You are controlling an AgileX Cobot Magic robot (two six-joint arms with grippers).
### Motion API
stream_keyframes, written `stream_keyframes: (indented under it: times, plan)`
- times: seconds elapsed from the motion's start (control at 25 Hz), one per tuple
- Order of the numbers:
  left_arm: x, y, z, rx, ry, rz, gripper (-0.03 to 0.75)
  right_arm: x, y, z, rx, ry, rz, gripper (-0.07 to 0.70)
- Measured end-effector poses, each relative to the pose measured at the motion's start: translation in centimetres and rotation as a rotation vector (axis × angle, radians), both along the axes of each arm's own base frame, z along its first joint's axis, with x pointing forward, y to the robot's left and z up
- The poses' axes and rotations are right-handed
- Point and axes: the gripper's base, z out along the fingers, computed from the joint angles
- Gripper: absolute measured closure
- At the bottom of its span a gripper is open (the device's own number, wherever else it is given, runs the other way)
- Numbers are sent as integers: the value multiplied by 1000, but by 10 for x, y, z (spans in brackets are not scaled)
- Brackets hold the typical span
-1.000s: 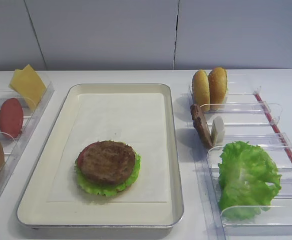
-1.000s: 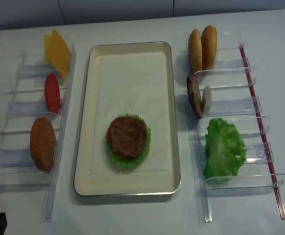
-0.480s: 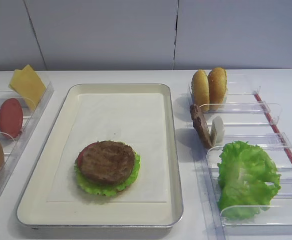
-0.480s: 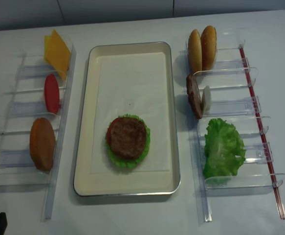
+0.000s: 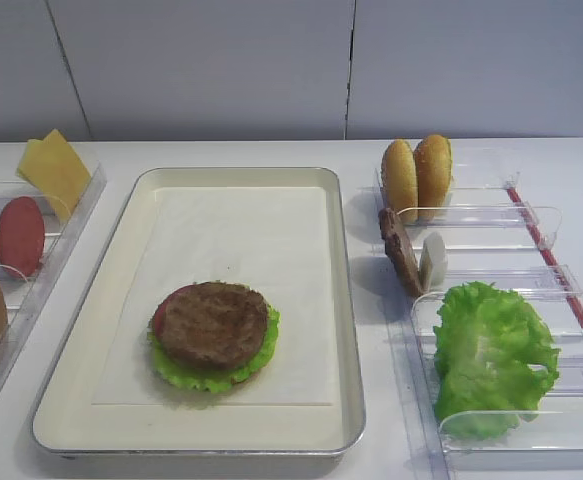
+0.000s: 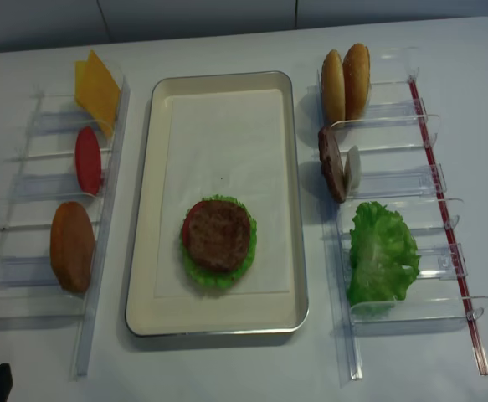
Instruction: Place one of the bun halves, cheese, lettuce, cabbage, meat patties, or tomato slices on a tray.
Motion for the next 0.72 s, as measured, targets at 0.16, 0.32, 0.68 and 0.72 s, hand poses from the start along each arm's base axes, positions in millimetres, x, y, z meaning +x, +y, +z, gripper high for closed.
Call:
stream_keyframes:
  times: [0.16,0.32,0.68,0.72]
  plan:
    - [0,0,0,0,0,0,307,2,1,0,2,1,-149,390]
    - [0,0,0,0,0,0,307,2,2,0,2,1,-220,391]
    - [0,0,0,0,0,0,307,2,2,0,2,1,-220,426]
    - [0,0,0,5,0,3,307,2,2,0,2,1,-220,430]
